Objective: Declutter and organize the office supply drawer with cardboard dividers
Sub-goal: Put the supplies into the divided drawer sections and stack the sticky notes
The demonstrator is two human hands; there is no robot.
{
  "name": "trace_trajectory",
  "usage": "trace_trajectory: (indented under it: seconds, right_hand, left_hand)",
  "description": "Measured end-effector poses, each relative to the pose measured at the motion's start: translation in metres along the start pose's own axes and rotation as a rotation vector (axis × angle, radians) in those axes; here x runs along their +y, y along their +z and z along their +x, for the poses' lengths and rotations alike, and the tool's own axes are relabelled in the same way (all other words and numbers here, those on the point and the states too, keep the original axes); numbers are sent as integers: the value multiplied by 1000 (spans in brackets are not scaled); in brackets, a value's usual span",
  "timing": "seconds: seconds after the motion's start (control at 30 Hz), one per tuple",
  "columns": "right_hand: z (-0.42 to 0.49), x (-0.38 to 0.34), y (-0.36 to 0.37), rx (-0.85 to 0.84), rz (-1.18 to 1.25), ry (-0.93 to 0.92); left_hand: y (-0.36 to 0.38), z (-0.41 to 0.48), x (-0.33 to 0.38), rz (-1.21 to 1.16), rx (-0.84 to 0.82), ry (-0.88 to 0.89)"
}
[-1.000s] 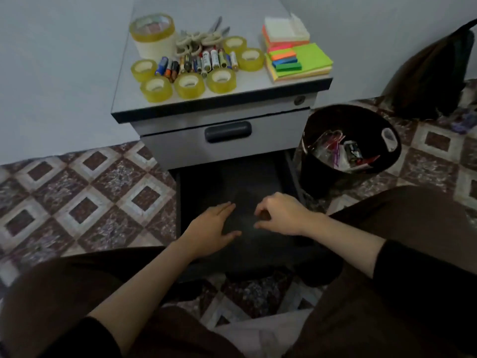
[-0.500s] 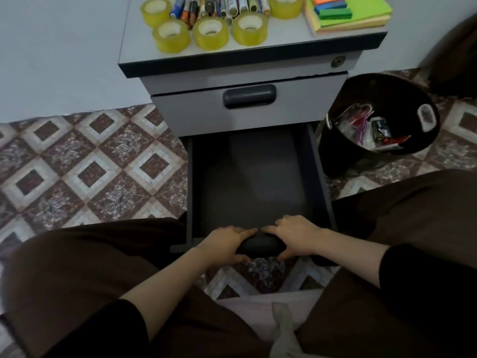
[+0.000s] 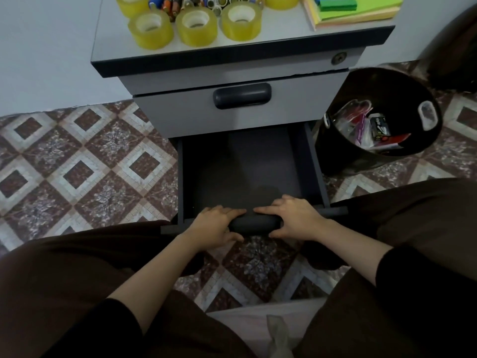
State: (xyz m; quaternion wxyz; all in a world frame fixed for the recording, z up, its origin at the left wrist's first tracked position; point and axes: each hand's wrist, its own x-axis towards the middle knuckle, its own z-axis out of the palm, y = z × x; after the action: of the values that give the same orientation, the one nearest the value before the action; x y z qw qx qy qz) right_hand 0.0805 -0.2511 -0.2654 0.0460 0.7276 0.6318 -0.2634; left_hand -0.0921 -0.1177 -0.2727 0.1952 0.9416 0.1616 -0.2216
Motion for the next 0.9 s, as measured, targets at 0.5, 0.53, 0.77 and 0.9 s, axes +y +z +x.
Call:
trace_trajectory:
  seconds: [0.5, 0.53, 0.77, 0.9]
  right_hand:
    - [49, 19, -36, 101, 44, 178]
    - [48, 19, -36, 98, 58, 176]
    - [30, 2, -43, 468, 511, 152]
    - [17, -10, -33, 638, 899, 269]
  left_hand:
    - [-41, 48, -29, -16, 145, -209]
    - [-41, 46, -28, 10, 149, -214]
    - [-30, 16, -17, -51, 556, -50]
    - [-18, 0, -9, -427, 493, -82]
